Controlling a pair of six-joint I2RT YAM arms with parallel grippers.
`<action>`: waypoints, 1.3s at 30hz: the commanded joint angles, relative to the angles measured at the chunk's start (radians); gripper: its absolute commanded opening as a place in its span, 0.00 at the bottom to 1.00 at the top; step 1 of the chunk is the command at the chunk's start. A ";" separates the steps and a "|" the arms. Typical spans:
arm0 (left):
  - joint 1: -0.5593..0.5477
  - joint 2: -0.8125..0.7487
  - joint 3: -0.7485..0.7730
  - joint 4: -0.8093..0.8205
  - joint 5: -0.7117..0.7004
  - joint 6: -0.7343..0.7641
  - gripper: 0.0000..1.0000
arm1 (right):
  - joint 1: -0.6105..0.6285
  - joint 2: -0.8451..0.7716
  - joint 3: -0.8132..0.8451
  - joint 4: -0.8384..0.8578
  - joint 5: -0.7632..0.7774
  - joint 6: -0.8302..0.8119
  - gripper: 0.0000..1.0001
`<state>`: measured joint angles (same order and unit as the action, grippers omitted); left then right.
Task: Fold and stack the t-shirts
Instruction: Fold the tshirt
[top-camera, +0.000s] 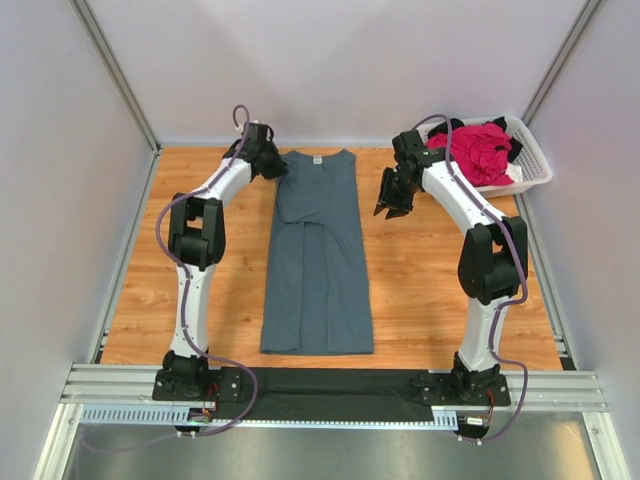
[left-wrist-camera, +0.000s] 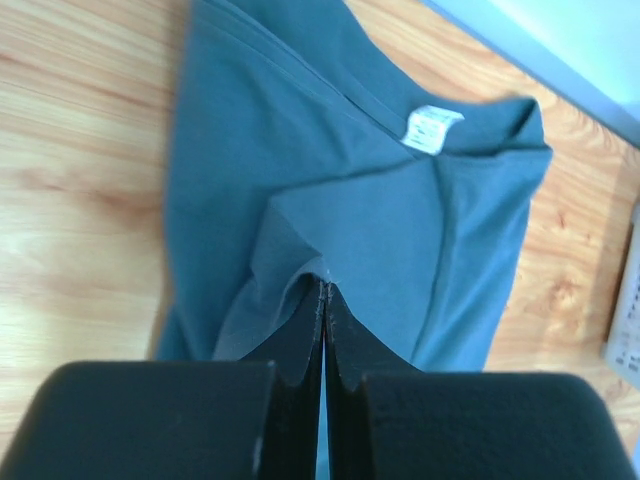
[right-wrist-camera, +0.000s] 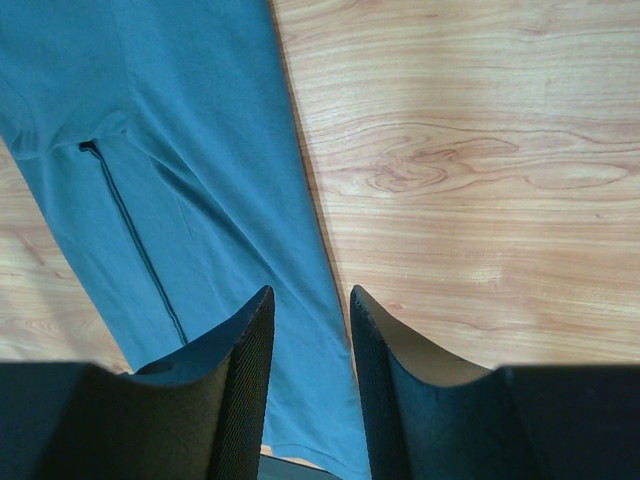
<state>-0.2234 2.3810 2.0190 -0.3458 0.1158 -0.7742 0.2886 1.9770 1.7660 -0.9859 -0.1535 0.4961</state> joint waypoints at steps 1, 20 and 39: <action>-0.011 0.018 0.052 0.016 -0.013 0.010 0.00 | -0.008 -0.024 -0.019 0.024 -0.021 -0.022 0.38; -0.016 0.041 0.140 -0.070 0.035 0.035 0.64 | -0.031 0.005 0.003 0.033 -0.083 -0.050 0.37; 0.042 -0.076 0.063 -0.203 -0.151 0.038 0.77 | -0.031 0.031 0.044 0.030 -0.107 -0.051 0.36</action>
<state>-0.2005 2.2944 2.1124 -0.4835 -0.0132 -0.6968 0.2604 1.9945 1.7714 -0.9752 -0.2455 0.4610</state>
